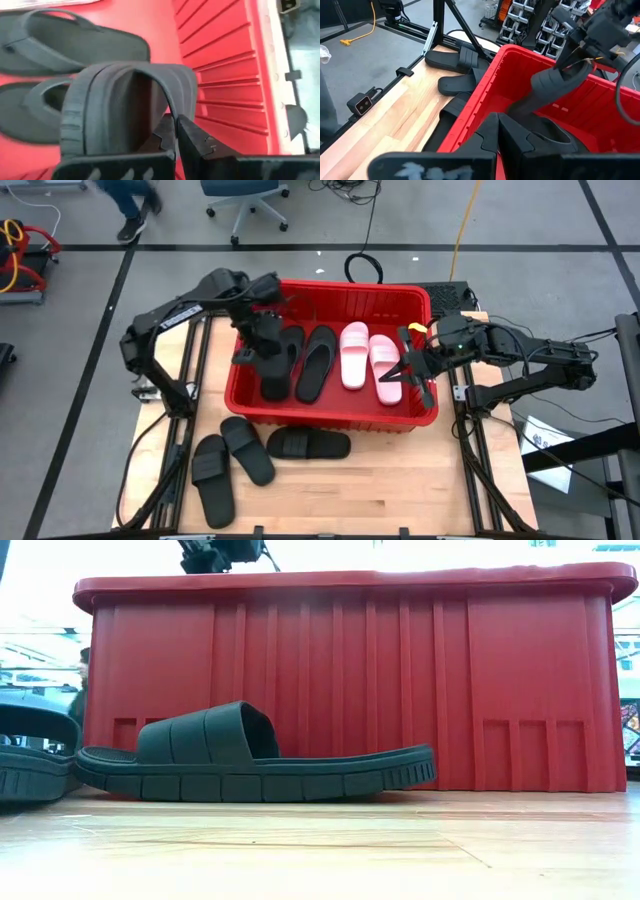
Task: Pick and place slides into bin
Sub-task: Put the black slide into the red bin
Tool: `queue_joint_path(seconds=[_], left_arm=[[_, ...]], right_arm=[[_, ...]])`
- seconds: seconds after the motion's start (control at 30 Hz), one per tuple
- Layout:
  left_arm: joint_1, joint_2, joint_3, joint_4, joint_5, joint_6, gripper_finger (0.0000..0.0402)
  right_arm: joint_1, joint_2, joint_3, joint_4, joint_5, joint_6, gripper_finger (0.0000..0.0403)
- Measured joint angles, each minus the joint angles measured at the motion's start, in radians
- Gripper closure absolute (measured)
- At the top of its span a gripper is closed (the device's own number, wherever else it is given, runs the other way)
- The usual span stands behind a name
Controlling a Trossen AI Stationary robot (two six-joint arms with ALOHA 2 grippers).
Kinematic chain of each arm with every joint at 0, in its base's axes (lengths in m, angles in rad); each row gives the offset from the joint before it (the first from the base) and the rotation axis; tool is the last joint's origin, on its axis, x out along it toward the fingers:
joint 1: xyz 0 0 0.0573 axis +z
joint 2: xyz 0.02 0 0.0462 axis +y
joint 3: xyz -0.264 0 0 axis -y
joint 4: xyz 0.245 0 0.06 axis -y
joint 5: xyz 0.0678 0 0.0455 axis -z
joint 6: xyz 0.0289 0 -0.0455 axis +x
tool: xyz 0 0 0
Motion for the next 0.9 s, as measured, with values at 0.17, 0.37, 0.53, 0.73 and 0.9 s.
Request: queue_joint_path(seconds=[0.17, 0.37, 0.53, 0.73, 0.9], left_arm=[[0.000, 0.062, 0.000, -0.001, 0.018, 0.041, 0.0402], [0.004, 0.123, 0.000, 0.002, 0.016, 0.083, 0.0401], [0.014, 0.167, 0.004, 0.010, -0.087, 0.087, 0.0401], [0.046, 0.175, 0.002, 0.061, -0.113, 0.086, 0.0401], [0.081, 0.173, -0.001, 0.111, -0.120, 0.058, 0.0401]], right_arm=[[0.000, 0.000, 0.000, 0.000, 0.000, 0.001, 0.0403], [0.000, 0.000, 0.000, 0.000, 0.000, 0.000, 0.0403], [0.000, 0.000, 0.000, -0.002, 0.000, 0.000, 0.0403], [0.000, 0.000, 0.000, -0.004, 0.000, 0.000, 0.0403], [0.000, 0.000, 0.000, -0.004, 0.000, 0.000, 0.0403]])
